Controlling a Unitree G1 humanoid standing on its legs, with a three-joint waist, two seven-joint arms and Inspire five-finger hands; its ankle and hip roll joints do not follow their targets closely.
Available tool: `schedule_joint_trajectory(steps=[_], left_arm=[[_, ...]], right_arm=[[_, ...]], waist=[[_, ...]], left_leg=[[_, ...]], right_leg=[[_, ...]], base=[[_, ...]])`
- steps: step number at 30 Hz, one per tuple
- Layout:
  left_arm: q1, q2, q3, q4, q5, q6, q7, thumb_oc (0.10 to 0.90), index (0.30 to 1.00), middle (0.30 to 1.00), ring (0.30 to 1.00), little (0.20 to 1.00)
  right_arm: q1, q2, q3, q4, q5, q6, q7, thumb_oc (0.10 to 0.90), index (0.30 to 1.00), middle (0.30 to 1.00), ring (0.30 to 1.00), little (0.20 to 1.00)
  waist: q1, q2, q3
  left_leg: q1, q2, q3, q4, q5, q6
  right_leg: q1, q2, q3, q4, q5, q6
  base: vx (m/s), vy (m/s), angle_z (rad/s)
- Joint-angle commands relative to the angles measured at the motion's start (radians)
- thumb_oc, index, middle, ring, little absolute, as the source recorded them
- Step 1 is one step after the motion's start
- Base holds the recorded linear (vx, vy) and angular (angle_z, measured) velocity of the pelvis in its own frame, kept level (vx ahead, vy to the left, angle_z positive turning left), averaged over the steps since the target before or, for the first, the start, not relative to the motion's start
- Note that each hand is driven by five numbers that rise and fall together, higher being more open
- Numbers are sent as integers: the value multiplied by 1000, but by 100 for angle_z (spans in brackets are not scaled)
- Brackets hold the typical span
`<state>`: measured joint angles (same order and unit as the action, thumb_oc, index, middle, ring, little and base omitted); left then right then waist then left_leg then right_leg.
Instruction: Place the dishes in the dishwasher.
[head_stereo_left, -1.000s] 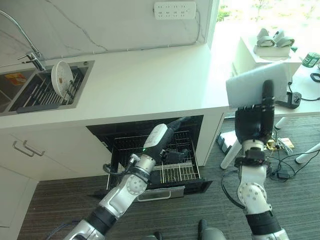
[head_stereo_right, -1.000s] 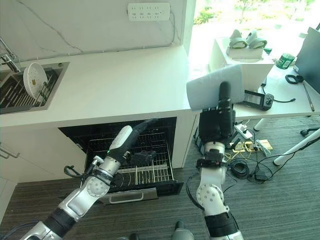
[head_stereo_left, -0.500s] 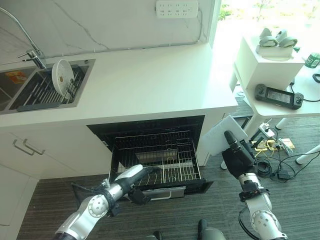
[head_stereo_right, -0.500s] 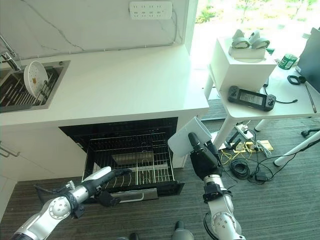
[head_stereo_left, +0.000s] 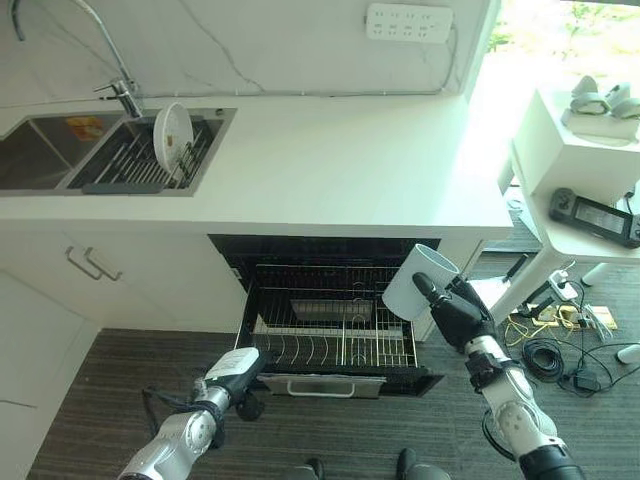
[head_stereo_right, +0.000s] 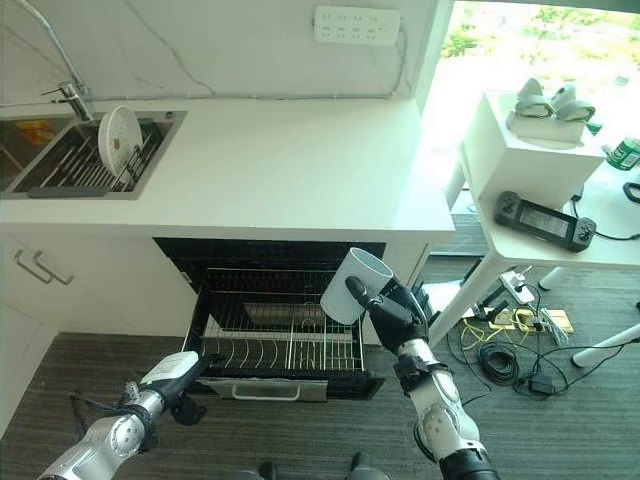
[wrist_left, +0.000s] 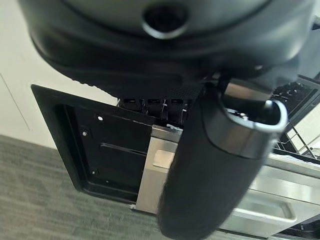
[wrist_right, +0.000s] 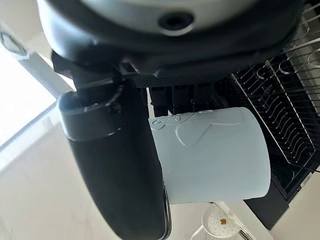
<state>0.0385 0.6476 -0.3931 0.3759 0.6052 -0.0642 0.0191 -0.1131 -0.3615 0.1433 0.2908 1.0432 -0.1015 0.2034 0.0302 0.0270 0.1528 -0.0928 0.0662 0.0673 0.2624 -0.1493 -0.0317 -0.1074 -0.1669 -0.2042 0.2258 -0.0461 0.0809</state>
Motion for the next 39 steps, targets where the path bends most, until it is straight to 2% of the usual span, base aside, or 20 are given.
schedule_joint_trajectory(steps=[1, 10, 20, 23, 31, 39], left_arm=[[-48, 61, 22, -49, 51, -7, 73, 800, 900, 900, 900, 900], [-33, 81, 8, -78, 60, -35, 75, 800, 900, 900, 900, 900], [-51, 122, -19, -154, 62, -70, 29, 800, 900, 900, 900, 900], [-54, 130, -23, -174, 65, -70, 24, 800, 900, 900, 900, 900], [-90, 160, -60, -230, 48, -74, 13, 800, 900, 900, 900, 900], [-145, 176, -101, -282, 5, -63, -10, 800, 900, 900, 900, 900]], right_arm=[[-79, -17, -37, -51, -11, -41, 12, 400, 300, 300, 300, 300], [-131, -13, -4, 50, -67, -22, -27, 400, 300, 300, 300, 300], [-201, -51, -1, 224, -206, -18, -99, 400, 300, 300, 300, 300], [-215, -59, -2, 264, -194, 8, -129, 400, 300, 300, 300, 300], [-322, -87, 12, 425, -300, 36, -201, 400, 300, 300, 300, 300], [-428, -100, 45, 509, -318, 52, -215, 400, 300, 300, 300, 300]], waist=[[15, -11, -33], [50, 0, -22], [83, 10, -2], [88, 15, 4], [109, 41, 27], [111, 73, 60]], left_leg=[[-4, 14, 28, 38, -94, 9], [-17, 14, 15, 38, -82, 4], [-30, 10, -6, 38, -71, 2], [-30, 10, -10, 38, -70, 1], [-48, -1, -28, 38, -61, -1], [-76, -17, -37, 38, -49, -2]], right_leg=[[24, -39, 0, 74, -152, 79], [31, -53, -24, 74, -152, 79], [38, -61, -39, 74, -149, 77], [39, -62, -40, 74, -148, 76], [26, -70, -42, 74, -140, 77], [4, -81, -38, 74, -131, 72]], base=[[28, -11, 7], [30, 4, 10], [32, 8, 8], [33, 2, 12], [3, 2, 2], [-7, 37, 4]])
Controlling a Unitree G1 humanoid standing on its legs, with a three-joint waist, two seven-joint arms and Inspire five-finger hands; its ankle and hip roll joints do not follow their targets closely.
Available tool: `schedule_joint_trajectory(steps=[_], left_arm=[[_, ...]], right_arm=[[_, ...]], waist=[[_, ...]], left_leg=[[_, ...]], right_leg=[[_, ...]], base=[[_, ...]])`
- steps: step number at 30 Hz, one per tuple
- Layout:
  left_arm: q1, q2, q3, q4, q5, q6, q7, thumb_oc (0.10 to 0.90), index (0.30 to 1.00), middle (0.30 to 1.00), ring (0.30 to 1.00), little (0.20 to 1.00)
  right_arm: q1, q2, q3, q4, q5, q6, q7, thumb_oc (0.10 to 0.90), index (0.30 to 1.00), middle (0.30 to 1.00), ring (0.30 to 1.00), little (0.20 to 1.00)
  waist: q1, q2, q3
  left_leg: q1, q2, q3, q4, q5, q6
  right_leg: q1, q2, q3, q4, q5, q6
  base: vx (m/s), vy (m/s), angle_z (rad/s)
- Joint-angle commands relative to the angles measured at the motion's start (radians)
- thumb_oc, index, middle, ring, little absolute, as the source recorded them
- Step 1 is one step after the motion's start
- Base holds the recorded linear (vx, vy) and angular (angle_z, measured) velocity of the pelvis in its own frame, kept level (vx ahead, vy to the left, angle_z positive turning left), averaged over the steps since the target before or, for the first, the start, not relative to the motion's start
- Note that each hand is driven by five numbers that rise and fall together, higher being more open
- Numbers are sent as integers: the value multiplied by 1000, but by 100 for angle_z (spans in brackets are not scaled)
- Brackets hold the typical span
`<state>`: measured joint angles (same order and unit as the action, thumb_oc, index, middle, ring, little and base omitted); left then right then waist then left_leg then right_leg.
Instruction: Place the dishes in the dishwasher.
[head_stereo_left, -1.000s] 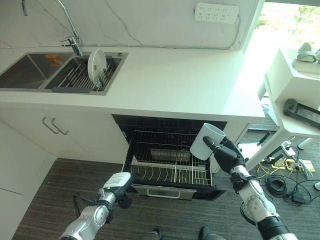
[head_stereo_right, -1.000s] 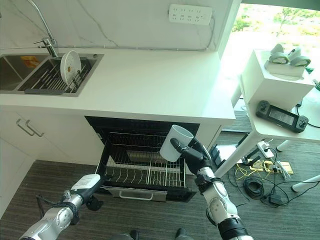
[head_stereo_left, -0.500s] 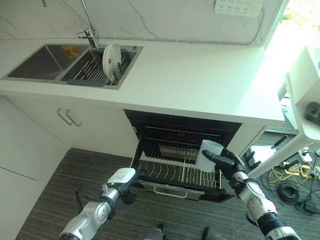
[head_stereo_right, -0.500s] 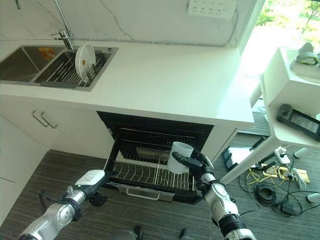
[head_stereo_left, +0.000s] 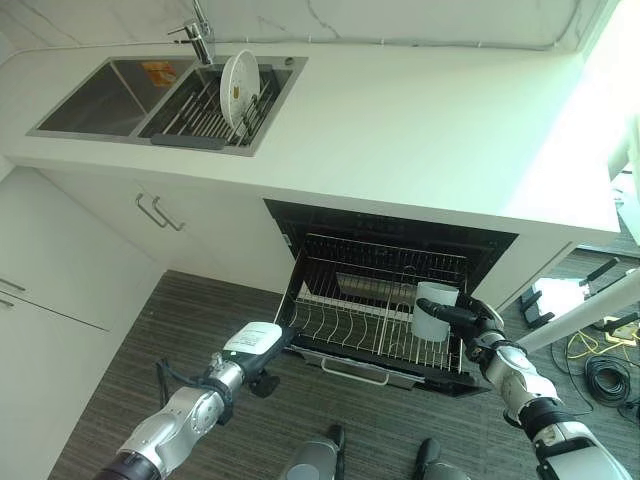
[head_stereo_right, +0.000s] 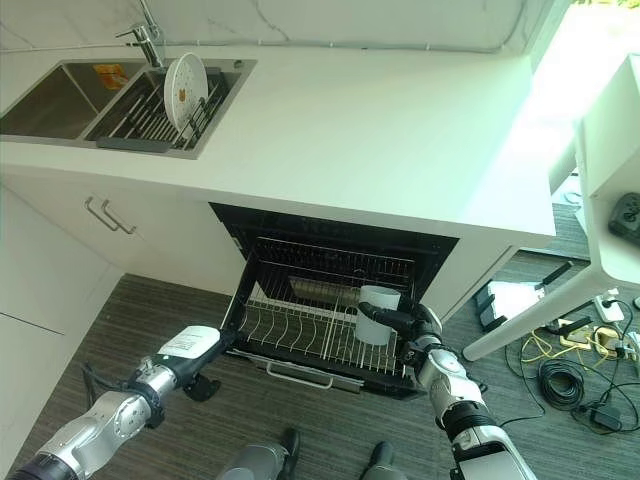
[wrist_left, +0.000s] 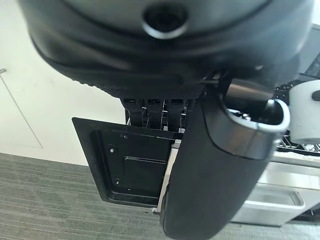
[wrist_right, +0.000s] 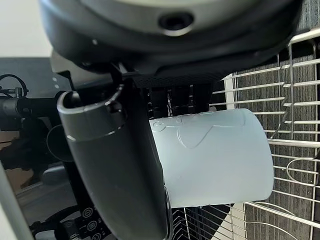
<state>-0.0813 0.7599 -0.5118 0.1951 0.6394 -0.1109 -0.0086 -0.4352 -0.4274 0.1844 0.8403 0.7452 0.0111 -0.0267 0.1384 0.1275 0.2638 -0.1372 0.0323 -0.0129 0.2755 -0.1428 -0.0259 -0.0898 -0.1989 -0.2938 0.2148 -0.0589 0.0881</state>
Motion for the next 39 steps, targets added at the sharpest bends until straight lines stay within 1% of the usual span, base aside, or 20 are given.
schedule_joint_trajectory(steps=[1, 5, 10, 15, 18, 21, 23, 24, 26, 30, 33, 39], left_arm=[[-28, 64, 16, -103, -30, -16, 19, 800, 900, 900, 900, 900], [-39, 63, 3, -102, -47, -16, 21, 800, 900, 900, 900, 900], [-29, 56, -5, -114, -51, -8, 21, 800, 900, 900, 900, 900], [-35, 51, -20, -119, -60, -5, 38, 800, 900, 900, 900, 900], [-39, 44, -31, -120, -60, 5, 50, 800, 900, 900, 900, 900], [-45, 37, -37, -115, -61, 10, 70, 800, 900, 900, 900, 900], [-48, 34, -39, -115, -62, 12, 73, 800, 900, 900, 900, 900], [-48, 31, -39, -115, -62, 15, 77, 800, 900, 900, 900, 900], [-49, 31, -39, -118, -64, 18, 78, 800, 900, 900, 900, 900], [-51, 29, -43, -114, -64, 17, 84, 800, 900, 900, 900, 900], [-52, 25, -46, -108, -64, 17, 93, 800, 900, 900, 900, 900], [-51, 21, -49, -113, -63, 24, 98, 800, 900, 900, 900, 900]], right_arm=[[-110, -35, 5, -38, -19, -61, 16, 400, 300, 300, 300, 300], [-130, -36, 11, -21, -4, -54, 32, 400, 300, 300, 300, 300], [-135, -32, 18, -11, -27, -46, 15, 400, 300, 300, 300, 300], [-166, -37, 19, 15, -66, -40, -35, 400, 300, 300, 300, 300], [-173, -37, 25, 29, -118, -48, -76, 400, 300, 300, 300, 300], [-170, -35, 35, 40, -197, -65, -140, 400, 300, 300, 300, 300], [-166, -34, 39, 43, -220, -65, -163, 400, 300, 300, 300, 300], [-155, -34, 41, 45, -246, -67, -188, 800, 900, 900, 900, 900], [-150, -37, 44, 45, -273, -66, -227, 800, 900, 900, 900, 900], [-151, -40, 44, 48, -291, -68, -272, 800, 900, 900, 900, 900], [-159, -44, 48, 53, -329, -59, -334, 800, 900, 900, 900, 900], [-162, -43, 55, 37, -357, -52, -397, 800, 900, 900, 900, 900]], waist=[[2, -26, -47], [-1, -13, -29], [-6, 2, -19], [-9, 18, -6], [-14, 25, 3], [-19, 35, 12], [-21, 38, 15], [-23, 42, 17], [-26, 46, 20], [-29, 50, 23], [-31, 56, 27], [-33, 59, 29]], left_leg=[[-33, 16, 43, 24, -55, -8], [-39, 8, 41, 24, -51, -6], [-37, 1, 41, 24, -50, -6], [-46, -6, 44, 24, -48, -4], [-51, -9, 47, 24, -46, -3], [-56, -13, 50, 24, -45, -1], [-57, -14, 51, 24, -46, 0], [-57, -15, 54, 24, -45, 0], [-58, -16, 56, 24, -45, 1], [-61, -17, 59, 24, -47, 2], [-64, -19, 62, 24, -48, 2], [-64, -19, 66, 24, -48, 2]], right_leg=[[-15, -49, 52, 85, -118, 65], [-18, -48, 55, 85, -118, 60], [-19, -49, 60, 85, -117, 59], [-31, -52, 65, 85, -116, 59], [-37, -53, 68, 85, -113, 60], [-43, -55, 71, 85, -111, 60], [-44, -57, 72, 85, -110, 61], [-45, -58, 73, 85, -109, 61], [-47, -61, 74, 85, -107, 63], [-51, -63, 76, 85, -105, 65], [-57, -64, 79, 85, -104, 66], [-59, -63, 82, 85, -105, 66]], base=[[-34, 38, 13], [-12, 43, 10], [17, 51, 1], [-27, 53, -3], [-33, 46, -10], [-38, 49, -1], [-22, 40, 1], [-18, 47, 1], [-19, 38, 1], [0, 0, 0], [-11, 7, 0], [0, 0, 0]])
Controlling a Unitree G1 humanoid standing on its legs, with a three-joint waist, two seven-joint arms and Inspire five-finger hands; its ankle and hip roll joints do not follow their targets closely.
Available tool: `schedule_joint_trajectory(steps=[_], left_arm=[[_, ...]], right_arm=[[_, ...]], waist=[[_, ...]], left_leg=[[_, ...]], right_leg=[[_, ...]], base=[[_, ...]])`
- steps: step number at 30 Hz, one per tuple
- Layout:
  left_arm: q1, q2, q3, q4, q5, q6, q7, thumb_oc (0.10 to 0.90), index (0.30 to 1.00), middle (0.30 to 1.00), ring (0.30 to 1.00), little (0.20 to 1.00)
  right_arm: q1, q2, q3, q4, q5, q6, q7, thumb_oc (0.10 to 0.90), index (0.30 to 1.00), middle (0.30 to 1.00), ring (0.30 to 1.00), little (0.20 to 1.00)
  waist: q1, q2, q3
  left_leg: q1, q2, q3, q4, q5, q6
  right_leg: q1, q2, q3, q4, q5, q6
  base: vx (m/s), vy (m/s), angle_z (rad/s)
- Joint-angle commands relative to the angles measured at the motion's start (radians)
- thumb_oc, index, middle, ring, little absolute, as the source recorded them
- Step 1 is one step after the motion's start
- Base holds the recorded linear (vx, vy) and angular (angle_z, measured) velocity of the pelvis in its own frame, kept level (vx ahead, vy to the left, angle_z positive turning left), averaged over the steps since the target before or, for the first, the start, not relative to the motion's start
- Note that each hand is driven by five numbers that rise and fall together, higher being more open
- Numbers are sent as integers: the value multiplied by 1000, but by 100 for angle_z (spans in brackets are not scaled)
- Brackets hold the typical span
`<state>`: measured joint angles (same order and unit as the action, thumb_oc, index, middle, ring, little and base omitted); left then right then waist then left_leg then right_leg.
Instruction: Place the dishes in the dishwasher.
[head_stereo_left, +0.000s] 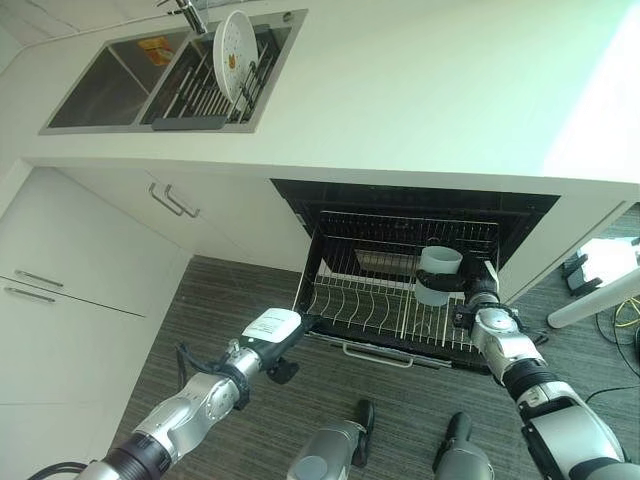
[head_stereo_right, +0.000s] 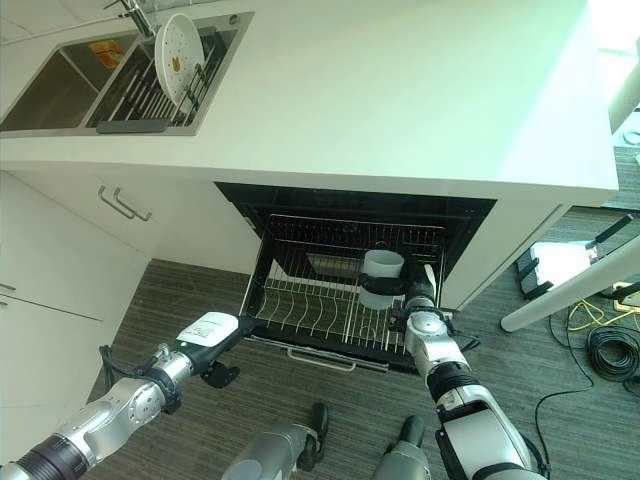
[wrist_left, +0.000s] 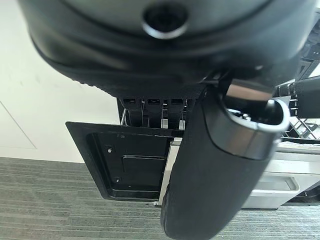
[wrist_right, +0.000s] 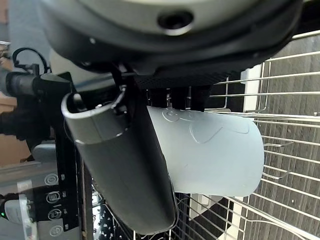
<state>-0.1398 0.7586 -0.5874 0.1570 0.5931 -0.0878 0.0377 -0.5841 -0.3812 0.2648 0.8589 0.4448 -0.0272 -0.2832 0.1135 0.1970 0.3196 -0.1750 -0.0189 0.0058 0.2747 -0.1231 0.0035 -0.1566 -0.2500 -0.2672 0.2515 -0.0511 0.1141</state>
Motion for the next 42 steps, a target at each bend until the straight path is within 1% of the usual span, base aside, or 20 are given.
schedule_joint_trajectory(steps=[1, 3, 9, 13, 15, 16, 19, 21, 22, 24, 25, 26, 27, 31, 32, 34, 36, 40, 41, 42], left_arm=[[8, 22, 27, -76, -17, 2, 52, 800, 900, 900, 900, 900], [10, 18, 27, -70, -17, 0, 59, 800, 900, 900, 900, 900], [13, 14, 24, -71, -13, 7, 63, 800, 900, 900, 900, 900], [13, 12, 21, -65, -14, 1, 72, 800, 900, 900, 900, 900], [15, 10, 21, -71, -13, 4, 69, 800, 900, 900, 900, 900], [14, 9, 23, -58, -14, -1, 75, 800, 900, 900, 900, 900], [12, 9, 28, -49, -13, -6, 79, 800, 900, 900, 900, 900], [14, 12, 33, -53, -13, -4, 78, 800, 900, 900, 900, 900], [15, 15, 39, -54, -12, -2, 79, 800, 900, 900, 900, 900], [15, 13, 42, -51, -8, -1, 85, 800, 900, 900, 900, 900], [16, 13, 44, -53, -6, 0, 83, 800, 900, 900, 900, 900], [15, 11, 44, -53, -2, 4, 83, 800, 900, 900, 900, 900], [14, 10, 43, -52, -3, 5, 84, 800, 900, 900, 900, 900], [6, -3, 39, -34, -1, 4, 93, 800, 900, 900, 900, 900], [14, -9, 46, -31, 2, 1, 97, 800, 900, 900, 900, 900], [21, -14, 50, -33, 4, 2, 100, 800, 900, 900, 900, 900], [32, -17, 56, -34, 4, 4, 106, 800, 900, 900, 900, 900], [41, -17, 65, -39, 2, 3, 99, 800, 900, 900, 900, 900], [45, -17, 68, -39, 3, -1, 99, 800, 900, 900, 900, 900], [53, -23, 73, -44, 7, 1, 94, 800, 900, 900, 900, 900]], right_arm=[[-13, -88, -25, 16, -54, -12, -146, 800, 900, 900, 900, 900], [-11, -86, -26, 8, -51, 11, -171, 800, 900, 900, 900, 900], [-6, -84, -28, 8, -49, 13, -188, 800, 900, 900, 900, 900], [-13, -87, -13, -1, -125, -17, -183, 800, 900, 900, 900, 900], [-19, -96, -2, -14, -218, -70, -151, 800, 900, 900, 900, 900], [-24, -102, 23, -49, -314, -64, -168, 800, 900, 900, 900, 900], [-14, -124, 51, -81, -328, 26, -172, 800, 900, 900, 900, 900], [-4, -130, 60, -81, -337, 44, -166, 800, 900, 900, 900, 900], [15, -135, 67, -81, -348, 70, -158, 800, 900, 900, 900, 900], [31, -136, 77, -82, -338, 73, -185, 800, 900, 900, 900, 900], [34, -138, 78, -80, -345, 60, -190, 800, 900, 900, 900, 900], [38, -138, 82, -78, -365, 17, -217, 800, 900, 900, 900, 900], [39, -137, 81, -86, -377, -8, -225, 800, 900, 900, 900, 900], [48, -126, 86, -123, -358, -8, -239, 800, 900, 900, 900, 900], [79, -119, 77, -138, -341, -24, -268, 800, 900, 900, 900, 900], [104, -113, 67, -147, -339, -45, -278, 800, 900, 900, 900, 900], [137, -109, 55, -164, -332, -85, -279, 800, 900, 900, 900, 900], [159, -102, 38, -188, -294, -132, -268, 800, 900, 900, 900, 900], [164, -101, 34, -194, -280, -142, -264, 800, 900, 900, 900, 900], [173, -93, 18, -208, -246, -168, -259, 800, 900, 900, 900, 900]], waist=[[-9, -10, -27], [-10, -8, -28], [-12, -5, -30], [-13, -1, -29], [-13, 0, -29], [-16, -3, -29], [-21, -7, -27], [-23, -10, -25], [-26, -14, -22], [-29, -18, -16], [-29, -19, -15], [-30, -20, -15], [-31, -21, -15], [-36, -20, -13], [-41, -17, -12], [-45, -14, -11], [-51, -8, -11], [-53, -6, -14], [-53, -6, -16], [-53, -5, -18]], left_leg=[[-26, 32, 48, 25, -68, -28], [-26, 32, 50, 25, -69, -28], [-25, 31, 52, 25, -70, -30], [-26, 31, 54, 25, -70, -30], [-27, 30, 54, 25, -71, -30], [-28, 32, 55, 25, -70, -32], [-31, 33, 58, 25, -71, -32], [-32, 34, 59, 25, -72, -32], [-33, 36, 61, 25, -73, -33], [-32, 39, 64, 25, -73, -32], [-31, 40, 64, 25, -73, -32], [-31, 41, 65, 25, -73, -32], [-31, 41, 65, 25, -74, -32], [-33, 41, 66, 25, -76, -32], [-33, 40, 68, 25, -76, -31], [-33, 39, 70, 25, -78, -30], [-32, 37, 72, 25, -80, -29], [-31, 36, 72, 25, -80, -29], [-30, 36, 72, 25, -81, -28], [-29, 35, 73, 25, -81, -28]], right_leg=[[8, -12, 56, 49, -112, 40], [7, -12, 57, 49, -113, 40], [5, -13, 57, 49, -112, 41], [2, -16, 58, 49, -111, 41], [1, -17, 57, 49, -111, 42], [-2, -17, 59, 49, -110, 45], [-8, -18, 60, 49, -109, 47], [-10, -18, 61, 49, -108, 47], [-13, -18, 60, 49, -106, 48], [-14, -18, 60, 49, -104, 49], [-14, -19, 60, 49, -103, 49], [-14, -18, 59, 49, -102, 49], [-16, -17, 60, 49, -103, 50], [-21, -18, 63, 49, -101, 51], [-23, -18, 66, 49, -101, 51], [-24, -18, 68, 49, -102, 51], [-26, -19, 71, 49, -103, 51], [-26, -20, 71, 49, -104, 51], [-25, -20, 71, 49, -104, 51], [-24, -21, 71, 49, -105, 51]], base=[[-3, 10, -3], [-4, 9, -2], [0, 0, 0], [-4, 2, -1], [0, 0, 0], [0, 0, 0], [0, 0, 0], [-18, -7, -1], [-51, -27, 0], [-37, -24, -1], [0, 0, 0], [0, 0, 0], [0, 0, 0], [0, 0, 0], [1, 33, -2], [-3, 44, -3], [1, 47, -10], [14, 15, -8], [0, 0, 0], [0, 0, 0]])
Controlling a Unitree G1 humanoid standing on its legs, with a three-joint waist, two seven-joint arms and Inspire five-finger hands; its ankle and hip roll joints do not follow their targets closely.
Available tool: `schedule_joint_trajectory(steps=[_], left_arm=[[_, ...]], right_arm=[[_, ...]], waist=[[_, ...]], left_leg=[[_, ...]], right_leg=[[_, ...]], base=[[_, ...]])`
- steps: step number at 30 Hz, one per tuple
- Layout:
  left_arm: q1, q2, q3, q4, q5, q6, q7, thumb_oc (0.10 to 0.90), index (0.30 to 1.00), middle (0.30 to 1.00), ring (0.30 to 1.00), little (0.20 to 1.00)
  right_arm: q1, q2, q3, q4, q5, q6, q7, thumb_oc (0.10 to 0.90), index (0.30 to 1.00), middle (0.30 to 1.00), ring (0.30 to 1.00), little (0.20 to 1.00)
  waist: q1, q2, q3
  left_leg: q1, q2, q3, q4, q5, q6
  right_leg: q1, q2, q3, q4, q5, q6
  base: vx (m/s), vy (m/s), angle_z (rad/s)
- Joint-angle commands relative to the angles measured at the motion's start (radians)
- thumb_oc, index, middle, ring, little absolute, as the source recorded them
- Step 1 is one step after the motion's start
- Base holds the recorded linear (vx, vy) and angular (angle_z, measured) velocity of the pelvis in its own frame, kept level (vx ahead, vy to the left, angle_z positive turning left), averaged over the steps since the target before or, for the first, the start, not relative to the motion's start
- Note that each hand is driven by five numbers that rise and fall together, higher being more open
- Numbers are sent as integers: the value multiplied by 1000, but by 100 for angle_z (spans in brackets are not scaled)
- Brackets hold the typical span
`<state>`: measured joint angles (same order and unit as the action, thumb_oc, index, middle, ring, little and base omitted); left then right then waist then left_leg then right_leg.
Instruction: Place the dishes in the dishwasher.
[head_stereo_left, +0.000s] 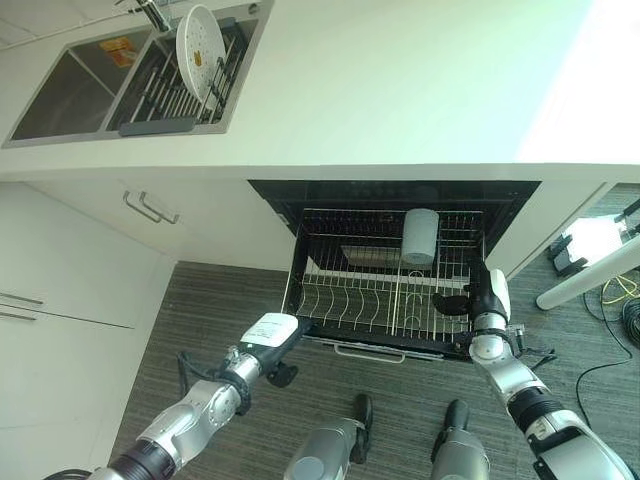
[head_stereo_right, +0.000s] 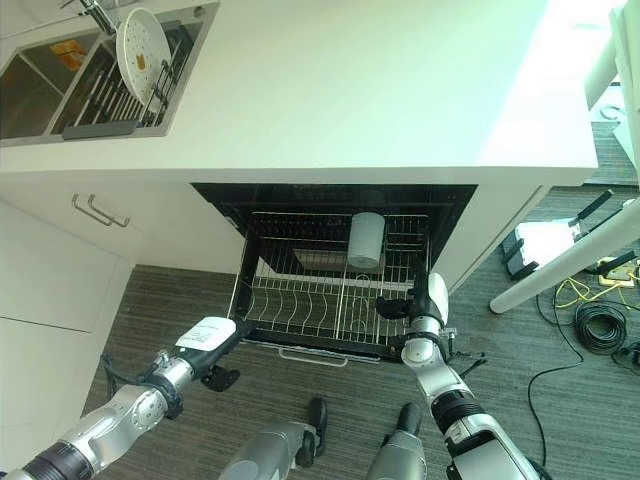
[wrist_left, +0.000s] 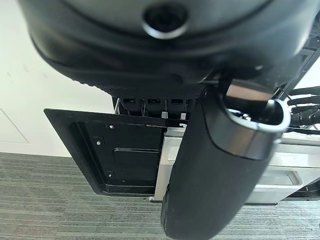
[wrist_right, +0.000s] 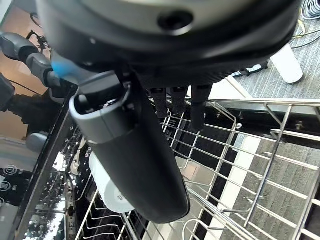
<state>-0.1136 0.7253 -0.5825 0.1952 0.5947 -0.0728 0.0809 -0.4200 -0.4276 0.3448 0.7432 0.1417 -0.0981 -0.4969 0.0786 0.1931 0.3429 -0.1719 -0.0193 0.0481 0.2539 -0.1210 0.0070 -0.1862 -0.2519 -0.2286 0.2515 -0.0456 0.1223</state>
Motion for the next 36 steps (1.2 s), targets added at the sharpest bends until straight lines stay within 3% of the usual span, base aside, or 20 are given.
schedule_joint_trajectory(steps=[1, 14, 22, 27, 30, 32, 33, 36], left_arm=[[27, 10, 69, -83, 6, -13, 50, 800, 900, 900, 900, 900], [92, -22, 97, -86, 35, -9, 68, 800, 900, 900, 900, 900], [128, -27, 131, -87, 32, -8, 96, 800, 900, 900, 900, 900], [142, -38, 180, -72, 0, -19, 164, 800, 900, 900, 900, 900], [147, -54, 217, -65, -47, -57, 233, 800, 900, 900, 900, 900], [146, -73, 272, -58, -166, -137, 304, 800, 900, 900, 900, 900], [142, -97, 312, -55, -296, -215, 289, 800, 900, 900, 900, 900], [147, -128, 353, -82, -444, -289, 238, 800, 900, 900, 900, 900]], right_arm=[[10, -45, -62, -93, 59, -98, -45, 800, 900, 900, 900, 900], [107, 5, -128, -288, 205, -255, -13, 800, 900, 900, 900, 900], [151, 24, -158, -518, 283, -361, 62, 800, 900, 900, 900, 900], [149, 18, -174, -718, 183, -461, 73, 800, 900, 900, 900, 900], [146, 10, -173, -809, 146, -490, 85, 800, 900, 900, 900, 900], [147, 5, -176, -881, 122, -503, 99, 800, 900, 900, 900, 900], [151, 9, -185, -908, 138, -486, 111, 800, 900, 900, 900, 900], [162, 13, -197, -918, 154, -478, 131, 800, 900, 900, 900, 900]], waist=[[-18, -1, -41], [-36, 3, -54], [-50, -2, -67], [-53, -25, -97], [-50, -42, -112], [-45, -63, -128], [-40, -81, -138], [-33, -101, -146]], left_leg=[[-32, 35, 31, 46, -83, -32], [-19, 36, 40, 46, -89, -26], [-9, 38, 45, 46, -92, -22], [8, 45, 52, 46, -100, -18], [16, 52, 58, 46, -106, -18], [23, 59, 62, 46, -112, -20], [27, 64, 63, 46, -116, -21], [32, 67, 62, 46, -119, -20]], right_leg=[[6, -19, 32, 49, -111, 43], [16, -18, 36, 49, -118, 40], [28, -14, 39, 49, -127, 37], [47, -7, 37, 49, -138, 33], [56, -3, 36, 49, -142, 31], [65, 0, 34, 49, -149, 28], [71, 1, 29, 49, -150, 28], [80, 1, 20, 49, -150, 27]], base=[[0, 0, 0], [5, 3, 0], [9, 0, -3], [17, -38, -6], [5, -38, -1], [-30, -51, -5], [-52, -59, -4], [-48, -49, -2]])
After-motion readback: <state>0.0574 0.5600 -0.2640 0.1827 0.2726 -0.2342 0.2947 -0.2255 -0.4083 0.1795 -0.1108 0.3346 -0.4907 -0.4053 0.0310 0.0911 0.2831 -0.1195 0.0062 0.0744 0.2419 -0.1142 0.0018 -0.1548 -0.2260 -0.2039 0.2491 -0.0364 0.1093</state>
